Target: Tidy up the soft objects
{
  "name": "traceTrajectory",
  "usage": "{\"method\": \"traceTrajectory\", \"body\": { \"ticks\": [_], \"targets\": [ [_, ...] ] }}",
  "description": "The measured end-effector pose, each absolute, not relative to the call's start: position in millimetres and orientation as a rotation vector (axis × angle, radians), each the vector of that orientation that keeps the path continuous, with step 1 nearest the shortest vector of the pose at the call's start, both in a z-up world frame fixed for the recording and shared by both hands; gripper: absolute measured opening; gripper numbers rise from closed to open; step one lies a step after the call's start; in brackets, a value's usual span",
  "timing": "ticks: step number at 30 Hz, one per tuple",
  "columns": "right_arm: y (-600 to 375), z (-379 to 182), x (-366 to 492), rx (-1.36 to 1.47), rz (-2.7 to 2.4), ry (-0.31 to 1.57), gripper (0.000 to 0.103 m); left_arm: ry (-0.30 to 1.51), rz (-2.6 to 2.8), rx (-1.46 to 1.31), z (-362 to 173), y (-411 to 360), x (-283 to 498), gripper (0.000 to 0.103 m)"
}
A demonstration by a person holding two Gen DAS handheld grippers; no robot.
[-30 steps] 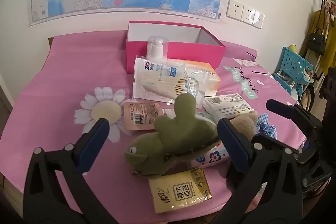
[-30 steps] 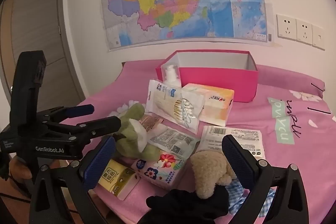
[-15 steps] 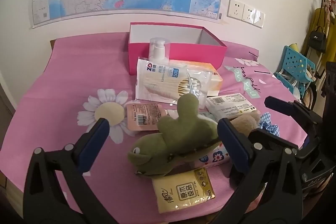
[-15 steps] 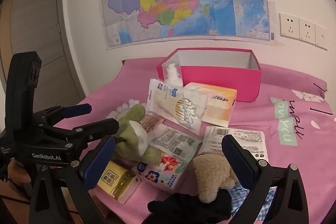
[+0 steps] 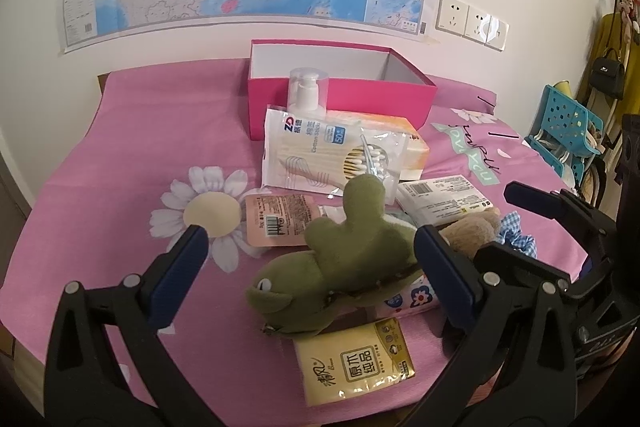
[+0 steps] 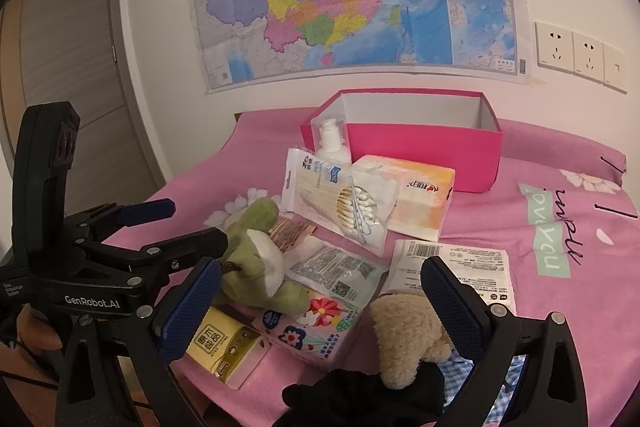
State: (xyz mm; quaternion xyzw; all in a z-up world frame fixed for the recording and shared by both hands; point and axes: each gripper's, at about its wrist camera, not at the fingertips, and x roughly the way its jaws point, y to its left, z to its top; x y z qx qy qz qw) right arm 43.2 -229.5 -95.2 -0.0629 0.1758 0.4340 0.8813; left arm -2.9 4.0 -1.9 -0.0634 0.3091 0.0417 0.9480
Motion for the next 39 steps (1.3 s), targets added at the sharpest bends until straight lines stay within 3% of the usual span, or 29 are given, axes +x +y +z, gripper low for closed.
{"method": "traceTrajectory", "body": {
  "ticks": [39],
  "targets": [
    [-204.1,-90.4,51.9,-0.170,0.973,0.426,0.089,0.621,0.051,-0.147,-8.0,21.5,-9.4,0.103]
  ]
}}
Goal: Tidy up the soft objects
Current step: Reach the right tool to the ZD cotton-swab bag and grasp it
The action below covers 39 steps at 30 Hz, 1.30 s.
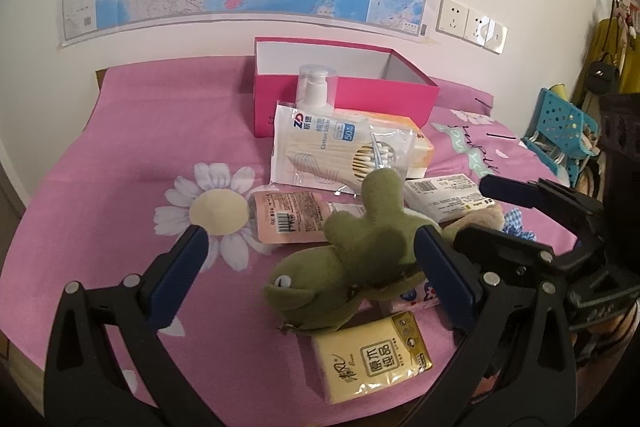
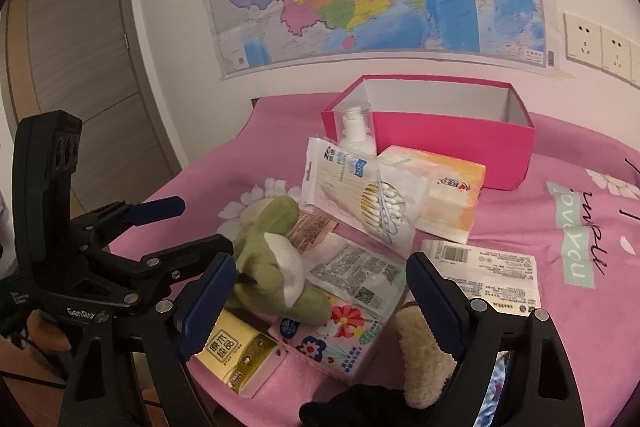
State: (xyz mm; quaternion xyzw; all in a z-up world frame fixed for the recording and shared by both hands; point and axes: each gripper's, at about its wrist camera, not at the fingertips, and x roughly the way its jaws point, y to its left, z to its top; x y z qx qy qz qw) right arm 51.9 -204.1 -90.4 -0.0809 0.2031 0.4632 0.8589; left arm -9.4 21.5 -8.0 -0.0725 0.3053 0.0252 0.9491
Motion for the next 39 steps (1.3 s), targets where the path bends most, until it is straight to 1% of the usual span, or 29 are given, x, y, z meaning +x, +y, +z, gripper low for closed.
{"method": "traceTrajectory", "body": {
  "ticks": [3,7,10,12,13,14,16,18,21,22,24,25,26,31,34,36,37,38,39],
  "targets": [
    [-196.5,-87.6,52.9,-0.184,0.997,0.438,0.088,0.622,0.039,-0.141,-9.7,29.1,-13.6,0.103],
    [-183.3,-83.1,53.0,-0.220,1.044,0.447,0.082,0.645,-0.004,-0.170,-15.5,42.8,-17.9,0.103],
    [-169.1,-86.1,56.0,-0.259,1.082,0.485,0.080,0.676,-0.048,-0.188,-22.3,49.7,-18.9,0.103],
    [-162.0,-90.2,60.2,-0.280,1.094,0.520,0.071,0.701,-0.089,-0.201,-28.2,50.8,-19.0,0.102],
    [-158.4,-93.8,63.4,-0.289,1.109,0.546,0.060,0.716,-0.116,-0.209,-31.5,50.7,-18.6,0.101],
    [-157.4,-96.1,65.8,-0.289,1.119,0.566,0.051,0.727,-0.136,-0.213,-33.5,50.4,-18.2,0.097],
    [-159.3,-98.8,70.8,-0.254,1.156,0.598,0.049,0.751,-0.191,-0.223,-39.2,48.5,-14.7,0.095],
    [-161.7,-98.9,73.0,-0.239,1.162,0.605,0.048,0.778,-0.224,-0.233,-45.2,47.4,-9.3,0.089],
    [-164.3,-98.8,77.3,-0.198,1.178,0.624,0.043,0.818,-0.271,-0.263,-52.8,46.3,-0.2,0.086],
    [-165.6,-98.2,79.2,-0.176,1.191,0.638,0.041,0.823,-0.287,-0.277,-53.9,47.1,1.6,0.083],
    [-167.7,-96.1,81.7,-0.148,1.216,0.649,0.041,0.832,-0.308,-0.312,-53.9,49.8,5.9,0.069],
    [-169.2,-93.8,82.6,-0.138,1.217,0.649,0.040,0.826,-0.304,-0.318,-52.7,51.3,6.9,0.066],
    [-169.5,-90.6,84.0,-0.132,1.213,0.645,0.040,0.815,-0.310,-0.324,-49.4,53.3,7.7,0.064],
    [-174.6,-80.5,88.6,-0.093,1.220,0.631,0.040,0.796,-0.305,-0.290,-39.7,52.8,8.8,0.064],
    [-169.5,-83.2,89.2,-0.123,1.219,0.642,0.040,0.840,-0.316,-0.287,-47.9,57.2,14.3,0.064],
    [-164.5,-85.3,89.3,-0.172,1.208,0.649,0.045,0.877,-0.300,-0.279,-54.3,59.4,20.0,0.066],
    [-165.4,-84.4,90.6,-0.173,1.200,0.643,0.046,0.872,-0.298,-0.278,-54.1,61.0,20.2,0.067],
    [-167.1,-82.7,93.0,-0.167,1.186,0.633,0.050,0.867,-0.297,-0.281,-53.8,62.8,21.0,0.067],
    [-170.1,-79.6,95.9,-0.163,1.164,0.618,0.052,0.859,-0.296,-0.281,-51.2,64.5,21.3,0.067]
  ]
}}
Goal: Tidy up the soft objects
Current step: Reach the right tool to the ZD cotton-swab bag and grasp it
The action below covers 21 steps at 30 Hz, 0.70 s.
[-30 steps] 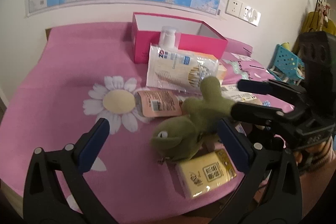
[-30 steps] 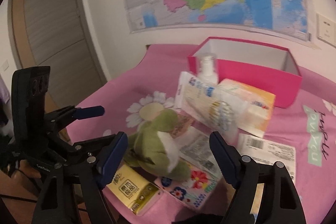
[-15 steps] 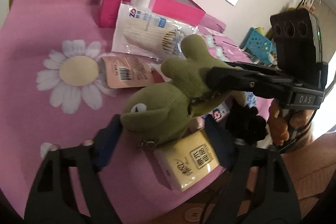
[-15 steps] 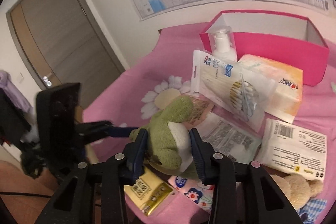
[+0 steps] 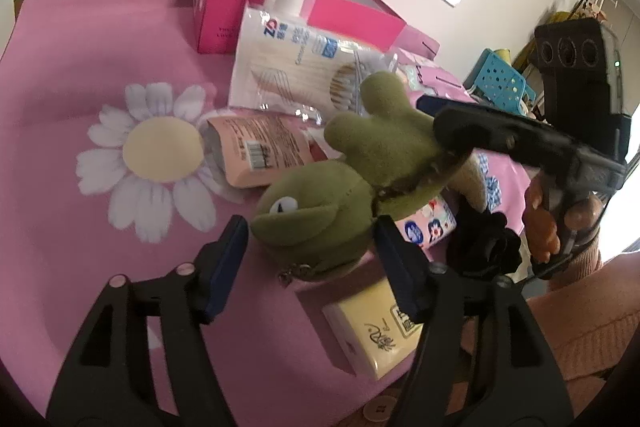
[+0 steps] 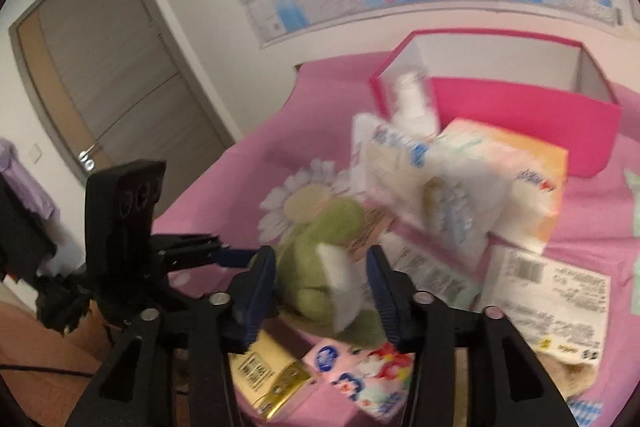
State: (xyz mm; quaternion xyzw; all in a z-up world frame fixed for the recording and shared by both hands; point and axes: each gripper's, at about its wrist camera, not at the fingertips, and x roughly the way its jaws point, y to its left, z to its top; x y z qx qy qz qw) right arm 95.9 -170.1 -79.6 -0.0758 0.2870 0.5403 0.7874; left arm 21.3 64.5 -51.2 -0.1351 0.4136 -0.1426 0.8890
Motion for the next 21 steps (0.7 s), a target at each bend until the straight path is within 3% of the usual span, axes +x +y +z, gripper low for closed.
{"method": "traceTrajectory", "body": {
  "ticks": [2,5,15,18,20,21],
  "targets": [
    [-181.6,-71.9,103.8,-0.133,1.114,0.586,0.054,0.830,-0.297,-0.275,-43.9,69.2,20.7,0.067],
    [-196.7,-65.6,122.3,-0.079,1.031,0.576,0.054,0.778,-0.287,-0.275,-29.0,82.6,24.4,0.077],
    [-181.6,-80.3,164.0,-0.082,0.940,0.667,0.054,0.758,-0.228,-0.236,-20.1,100.3,89.1,0.077],
    [-174.3,-83.0,170.3,-0.087,0.949,0.696,0.043,0.787,-0.242,-0.225,-26.7,96.3,110.6,0.076],
    [-171.5,-83.1,171.5,-0.096,0.964,0.709,0.019,0.805,-0.257,-0.215,-30.6,91.8,121.9,0.067],
    [-170.8,-82.5,171.5,-0.102,0.972,0.710,0.016,0.821,-0.273,-0.224,-33.6,91.6,129.4,0.061]
  ]
}}
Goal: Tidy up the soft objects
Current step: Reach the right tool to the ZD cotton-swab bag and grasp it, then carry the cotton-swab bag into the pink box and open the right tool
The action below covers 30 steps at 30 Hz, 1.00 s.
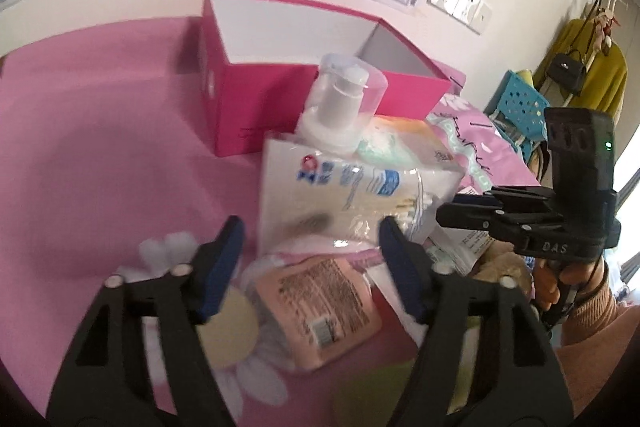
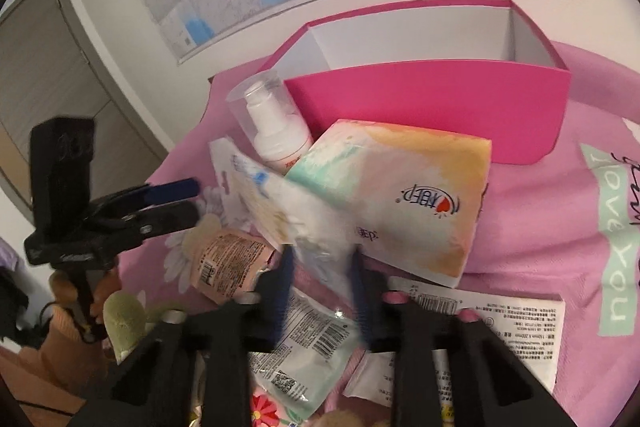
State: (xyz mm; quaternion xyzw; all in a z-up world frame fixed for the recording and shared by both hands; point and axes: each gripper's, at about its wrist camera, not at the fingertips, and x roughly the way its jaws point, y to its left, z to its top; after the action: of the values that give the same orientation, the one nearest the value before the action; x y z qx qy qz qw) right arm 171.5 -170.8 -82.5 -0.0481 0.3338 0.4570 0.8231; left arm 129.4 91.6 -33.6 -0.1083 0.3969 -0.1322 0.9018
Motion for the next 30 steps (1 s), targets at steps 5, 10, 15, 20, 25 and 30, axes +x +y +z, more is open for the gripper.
{"method": "traceTrajectory", "body": {
  "ticks": [5,10,15,20,25,30],
  "targets": [
    [-170.4,-74.8,171.9,-0.097,0.992,0.702,0.010,0.848,-0.296,-0.245,-38.4,91.7,140.7,0.044],
    [-174.9,-57.6,166.5,-0.082,1.039,0.674,0.010,0.828,-0.348,-0.284,-29.4,93.9,128.5,0.044],
    [-178.2,-30.1,152.6,-0.073,1.097,0.656,0.009,0.780,-0.361,-0.295,-6.3,93.2,113.6,0.044],
    [-176.7,6.5,146.3,-0.073,1.125,0.581,0.009,0.698,-0.356,-0.263,35.2,94.5,104.2,0.044],
    [-173.0,45.2,156.7,-0.071,1.139,0.501,0.009,0.630,-0.326,-0.201,75.4,95.5,116.7,0.044],
    [-165.8,73.5,184.7,-0.052,1.126,0.453,0.009,0.618,-0.303,-0.185,97.3,97.3,155.5,0.044]
  ]
}}
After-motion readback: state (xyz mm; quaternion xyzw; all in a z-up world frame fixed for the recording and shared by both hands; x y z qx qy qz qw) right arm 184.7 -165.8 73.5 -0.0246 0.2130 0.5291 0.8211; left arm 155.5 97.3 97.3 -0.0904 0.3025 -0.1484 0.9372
